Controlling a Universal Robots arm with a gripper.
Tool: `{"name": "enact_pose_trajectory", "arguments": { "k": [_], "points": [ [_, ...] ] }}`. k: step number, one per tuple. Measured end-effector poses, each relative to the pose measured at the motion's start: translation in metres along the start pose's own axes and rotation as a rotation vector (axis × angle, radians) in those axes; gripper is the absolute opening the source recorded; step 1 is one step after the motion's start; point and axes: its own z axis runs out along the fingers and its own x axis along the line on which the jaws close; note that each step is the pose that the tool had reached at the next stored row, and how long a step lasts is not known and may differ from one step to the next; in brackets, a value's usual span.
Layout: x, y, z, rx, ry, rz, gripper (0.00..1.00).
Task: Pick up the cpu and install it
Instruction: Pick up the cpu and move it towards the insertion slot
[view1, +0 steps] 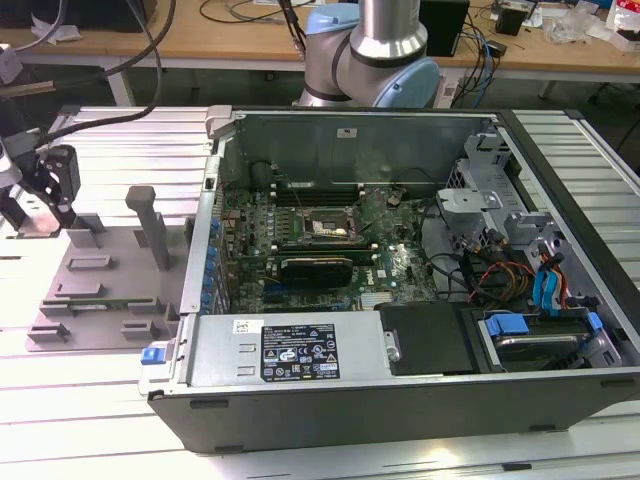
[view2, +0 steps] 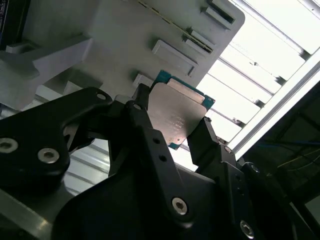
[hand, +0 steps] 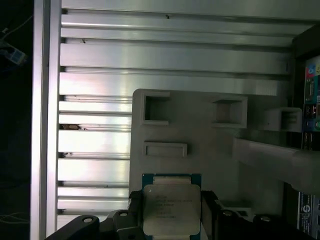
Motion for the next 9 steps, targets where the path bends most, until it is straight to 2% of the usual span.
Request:
{"name": "enact_pose_trajectory", "arguments": {
  "k": [2,5,9],
  "points": [
    [-0.0001,0.0000,-0.0031,0.0008,0.0001,0.000,0.55],
    [-0.0004,-0.0001,-0.0134,0.0025,0.0000,0.000,0.55],
    [-0.0007,-0.0003,-0.0227,0.0038,0.0000,0.000,0.55]
  ]
}}
